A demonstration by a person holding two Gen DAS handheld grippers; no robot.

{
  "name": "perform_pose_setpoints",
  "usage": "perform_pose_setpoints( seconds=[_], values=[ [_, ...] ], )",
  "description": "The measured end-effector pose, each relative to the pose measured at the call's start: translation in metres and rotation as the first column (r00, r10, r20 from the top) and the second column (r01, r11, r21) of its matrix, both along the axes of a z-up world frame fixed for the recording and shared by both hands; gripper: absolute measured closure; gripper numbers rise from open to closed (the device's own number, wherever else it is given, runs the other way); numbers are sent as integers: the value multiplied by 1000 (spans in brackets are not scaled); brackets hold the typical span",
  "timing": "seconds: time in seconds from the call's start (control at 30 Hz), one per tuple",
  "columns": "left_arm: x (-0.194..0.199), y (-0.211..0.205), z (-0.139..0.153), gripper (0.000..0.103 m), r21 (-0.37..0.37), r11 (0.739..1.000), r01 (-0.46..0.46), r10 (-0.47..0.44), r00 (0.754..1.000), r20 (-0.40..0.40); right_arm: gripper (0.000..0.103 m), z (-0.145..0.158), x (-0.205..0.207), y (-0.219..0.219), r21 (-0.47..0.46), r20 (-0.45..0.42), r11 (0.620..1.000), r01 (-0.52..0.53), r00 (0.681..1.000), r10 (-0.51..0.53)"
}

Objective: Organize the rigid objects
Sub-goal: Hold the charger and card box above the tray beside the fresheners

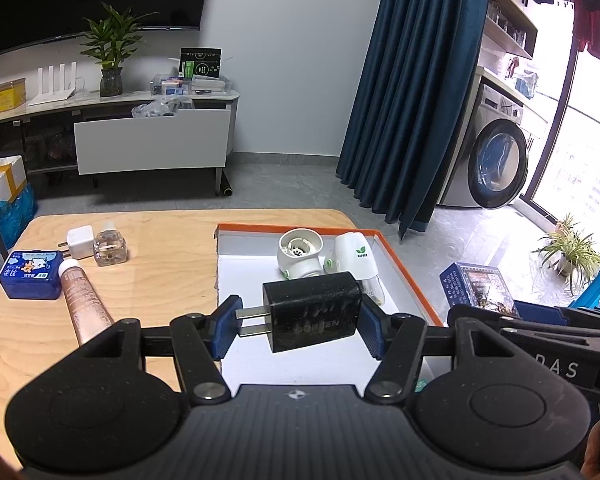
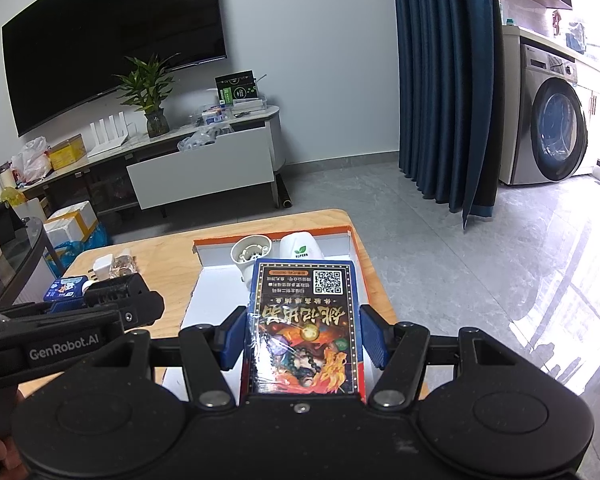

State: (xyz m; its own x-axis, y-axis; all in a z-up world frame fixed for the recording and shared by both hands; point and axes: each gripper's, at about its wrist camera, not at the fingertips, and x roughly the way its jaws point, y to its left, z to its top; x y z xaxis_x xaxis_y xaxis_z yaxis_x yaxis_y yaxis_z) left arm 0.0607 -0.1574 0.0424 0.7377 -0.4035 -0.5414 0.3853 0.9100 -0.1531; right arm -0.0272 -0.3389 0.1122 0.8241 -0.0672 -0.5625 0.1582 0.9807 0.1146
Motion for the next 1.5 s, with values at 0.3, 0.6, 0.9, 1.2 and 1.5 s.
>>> perform_pose_setpoints(
  seconds=[0.3, 0.6, 0.9, 1.2, 1.5],
  values=[
    [-2, -1, -2, 41, 0, 1000, 1, -1, 1000, -3, 32, -1, 1, -1, -4, -1, 1000, -2, 1000, 2],
    [-2, -2, -3, 41, 3, 1000, 0, 0, 1000, -3, 32, -1, 2, 0, -4, -2, 1000, -5, 1000, 5],
    [-1, -2, -3, 41, 2, 1000, 1, -1, 1000, -4, 32, -1, 3, -1, -4, -3, 1000, -6, 1000, 6],
    [-1, -2, -4, 41, -1, 1000, -2, 2, 1000, -9, 32, -1, 4, -1, -3, -4, 1000, -5, 1000, 5],
    [-2, -2, -5, 41, -2, 1000, -3, 3, 1000, -11, 32, -1, 4, 0, -5, -5, 1000, -6, 1000, 6]
  ],
)
